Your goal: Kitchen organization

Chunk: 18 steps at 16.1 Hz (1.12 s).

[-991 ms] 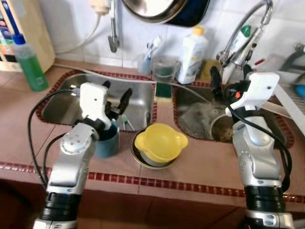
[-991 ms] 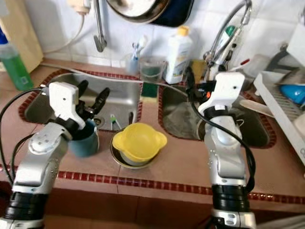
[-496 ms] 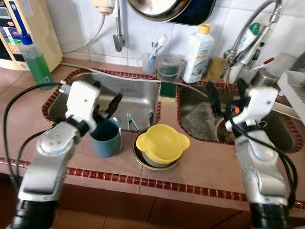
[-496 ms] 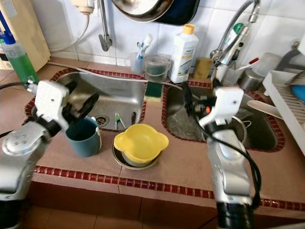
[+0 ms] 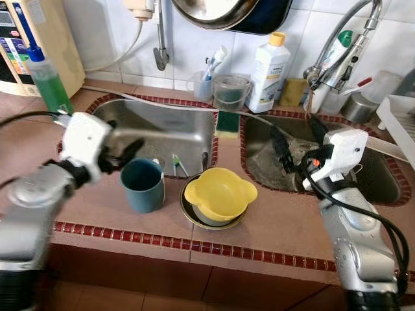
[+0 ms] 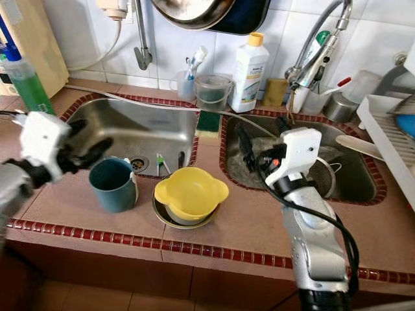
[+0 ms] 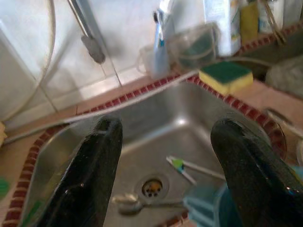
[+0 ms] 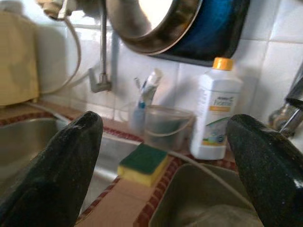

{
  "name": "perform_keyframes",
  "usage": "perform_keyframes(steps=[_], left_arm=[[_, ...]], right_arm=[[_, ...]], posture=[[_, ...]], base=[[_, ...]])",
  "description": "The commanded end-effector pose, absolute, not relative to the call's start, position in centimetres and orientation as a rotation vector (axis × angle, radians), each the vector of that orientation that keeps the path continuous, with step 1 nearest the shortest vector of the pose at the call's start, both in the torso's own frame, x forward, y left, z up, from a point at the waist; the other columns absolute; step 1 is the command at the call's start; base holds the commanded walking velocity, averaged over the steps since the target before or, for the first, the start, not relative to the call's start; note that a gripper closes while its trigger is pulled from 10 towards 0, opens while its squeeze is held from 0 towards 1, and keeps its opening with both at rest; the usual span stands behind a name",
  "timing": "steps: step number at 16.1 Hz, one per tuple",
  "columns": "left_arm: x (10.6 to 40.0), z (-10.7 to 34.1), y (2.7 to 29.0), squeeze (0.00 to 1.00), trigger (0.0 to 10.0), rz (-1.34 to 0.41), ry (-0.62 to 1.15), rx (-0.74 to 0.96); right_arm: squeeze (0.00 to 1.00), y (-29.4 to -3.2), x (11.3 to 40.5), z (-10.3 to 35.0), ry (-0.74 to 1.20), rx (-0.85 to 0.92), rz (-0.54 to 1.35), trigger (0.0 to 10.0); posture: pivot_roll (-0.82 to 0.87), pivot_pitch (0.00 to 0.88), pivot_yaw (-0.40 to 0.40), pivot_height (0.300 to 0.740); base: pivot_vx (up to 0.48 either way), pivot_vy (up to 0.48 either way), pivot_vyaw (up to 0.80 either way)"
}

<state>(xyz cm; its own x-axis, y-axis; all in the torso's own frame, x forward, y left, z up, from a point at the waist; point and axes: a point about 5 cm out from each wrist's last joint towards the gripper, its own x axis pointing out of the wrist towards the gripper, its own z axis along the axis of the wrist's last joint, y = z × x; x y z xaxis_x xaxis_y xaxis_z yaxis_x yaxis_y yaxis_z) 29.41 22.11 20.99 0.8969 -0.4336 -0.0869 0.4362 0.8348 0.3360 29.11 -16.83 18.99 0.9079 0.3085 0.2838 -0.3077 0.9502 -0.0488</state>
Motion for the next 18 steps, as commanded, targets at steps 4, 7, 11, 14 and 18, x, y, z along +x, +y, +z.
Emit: perform_keyframes(steps=[4, 7, 11, 14, 18], left_arm=[[28.8, 20.5, 21.5, 0.00, 10.0, -0.575, 0.083, 0.411], [29.0, 20.5, 21.2, 0.00, 10.0, -0.590, 0.105, 0.407], [29.5, 20.4, 21.3, 0.00, 10.0, -0.569, 0.155, 0.417], [29.2, 20.2, 21.5, 0.00, 10.0, -0.581, 0.221, 0.437], [28.9, 19.8, 22.1, 0.00, 10.0, -0.569, 0.296, 0.461]], right_arm=[[0.00, -16.3, 27.8, 17.7, -0.207, -0.010, 0.413, 10.0], [0.00, -14.3, 25.8, 16.3, -0.125, -0.023, 0.614, 10.0], [0.00, -13.2, 24.8, 16.0, -0.094, -0.023, 0.716, 10.0], [0.00, -12.9, 24.4, 16.0, -0.079, -0.029, 0.761, 10.0], [0.00, -12.6, 24.4, 16.0, -0.069, -0.040, 0.787, 10.0]], posture=[[0.02, 0.052, -0.062, 0.740], [0.01, 0.053, -0.059, 0.740], [0.01, 0.051, -0.055, 0.740], [0.01, 0.052, -0.059, 0.740], [0.02, 0.052, -0.063, 0.740]], base=[[0.000, 0.000, 0.00], [0.000, 0.000, 0.00], [0.000, 0.000, 0.00], [0.000, 0.000, 0.00], [0.000, 0.000, 0.00]])
